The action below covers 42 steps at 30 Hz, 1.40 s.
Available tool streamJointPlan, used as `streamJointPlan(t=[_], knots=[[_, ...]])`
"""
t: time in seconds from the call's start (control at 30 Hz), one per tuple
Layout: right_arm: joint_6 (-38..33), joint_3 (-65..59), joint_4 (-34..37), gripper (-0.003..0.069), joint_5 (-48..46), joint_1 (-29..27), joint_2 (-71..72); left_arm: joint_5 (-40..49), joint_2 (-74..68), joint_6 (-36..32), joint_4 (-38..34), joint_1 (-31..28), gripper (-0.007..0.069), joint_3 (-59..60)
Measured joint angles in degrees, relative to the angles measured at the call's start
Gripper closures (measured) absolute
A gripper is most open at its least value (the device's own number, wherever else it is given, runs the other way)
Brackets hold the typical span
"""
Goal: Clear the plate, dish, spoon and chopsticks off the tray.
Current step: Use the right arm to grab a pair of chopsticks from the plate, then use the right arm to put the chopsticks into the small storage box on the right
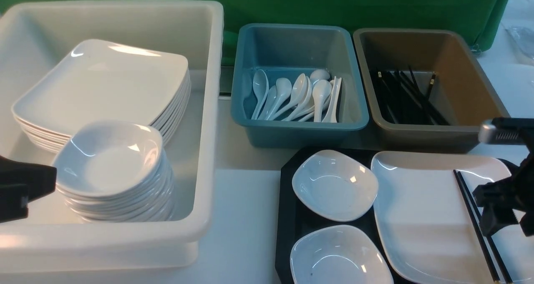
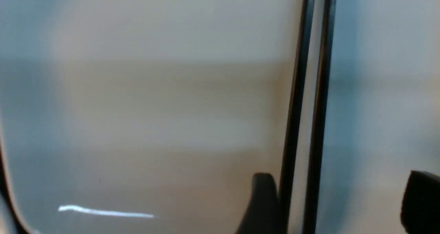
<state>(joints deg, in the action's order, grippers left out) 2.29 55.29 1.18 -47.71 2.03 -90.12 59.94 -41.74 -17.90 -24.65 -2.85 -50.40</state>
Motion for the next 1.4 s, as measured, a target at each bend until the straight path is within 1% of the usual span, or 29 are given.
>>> streamJointPlan(t=[0.07, 0.2, 0.27, 0.3, 0.33, 0.37, 0.47, 0.5, 0.6, 0.73, 0.77, 0.83, 0.97, 1.07, 1.17, 1.2, 1.23, 1.3, 1.4], knots=[[-0.1, -0.1, 0.2, 0.0098, 1.4, 0.0, -2.5, 0.0, 0.0, 0.0, 0.0, 0.0, 0.0589, 0.0], [-0.1, -0.1, 0.2, 0.0107, 2.2, -0.1, -7.0, 0.4, 0.0, 0.0, 0.0, 0.0, 0.0589, 0.0], [0.1, -0.1, 0.2, 0.0144, 2.4, -0.1, -9.1, 0.5, 0.0, 0.0, 0.0, 0.0, 0.0589, 0.0], [0.1, -0.1, 0.2, 0.0179, 2.4, -0.1, -9.6, 0.5, 0.0, 0.0, 0.0, 0.0, 0.0589, 0.0], [0.1, -0.1, 0.2, 0.0187, 2.4, -0.1, -9.6, 0.5, 0.0, 0.0, 0.0, 0.0, 0.0589, 0.0], [0.1, -0.1, 0.1, 0.0265, 2.5, -0.1, -9.9, 0.5, 0.0, 0.0, 0.0, 0.0, 0.0589, 0.0], [-0.2, -0.1, 0.0, 0.043, 2.5, -0.1, -9.9, 0.5, 0.0, 0.0, 0.0, 0.0, 0.0589, 0.0], [-0.4, -0.1, 0.1, 0.0525, 2.3, -0.1, -9.9, 0.5, 0.0, 0.0, -0.5, 0.0, 0.0589, 0.0], [-1.4, 0.0, 0.8, 0.0515, 0.5, -0.1, -9.5, 0.5, 0.0, 0.0, -0.6, 0.0, 0.0589, 0.0], [-3.8, 0.0, 2.6, 0.0515, -2.7, -0.1, -5.9, 0.5, 0.0, 0.0, -0.7, 0.0, 0.0589, 0.0], [-5.1, 0.0, 4.1, 0.0515, -3.9, -0.1, -3.2, 0.5, 0.0, 0.0, -0.7, 0.0, 0.0589, 0.0], [-7.1, 0.2, 6.9, 0.0515, -4.2, -0.1, 2.0, 0.6, 0.0, 0.0, -0.8, 0.0, 0.0589, 0.0], [-9.0, 4.2, 8.5, 0.0515, -2.5, -0.2, 8.1, 0.6, 0.0, 0.0, -1.0, 0.0, 0.0589, 0.0], [-9.2, 11.2, 8.7, 0.0515, -1.9, -0.4, 8.3, 0.6, 0.0, -0.1, -1.8, 0.0, 0.0589, 0.0], [-9.2, 23.6, 9.1, 0.0515, -0.9, -0.7, 2.9, 0.5, 0.0, -0.2, -2.0, 0.0, 0.0589, 0.0], [-8.9, 29.5, 9.1, 0.0515, -0.7, -0.8, -0.2, 0.5, 0.0, -0.3, -2.0, 0.0, 0.0589, 0.0], [-8.8, 30.3, 9.1, 0.0515, -0.7, -0.8, -1.3, 0.5, 0.0, -0.4, -2.0, 0.0, 0.0589, 0.0], [-7.5, 41.0, 9.2, 0.0515, -0.5, -0.8, -9.4, 0.5, 0.0, -0.6, -2.0, 0.0, 0.0589, 0.0], [-6.3, 51.3, 9.3, 0.0515, -0.4, -0.8, -19.1, 0.5, 0.0, -0.7, -2.0, 0.0, 0.0589, 0.0]])
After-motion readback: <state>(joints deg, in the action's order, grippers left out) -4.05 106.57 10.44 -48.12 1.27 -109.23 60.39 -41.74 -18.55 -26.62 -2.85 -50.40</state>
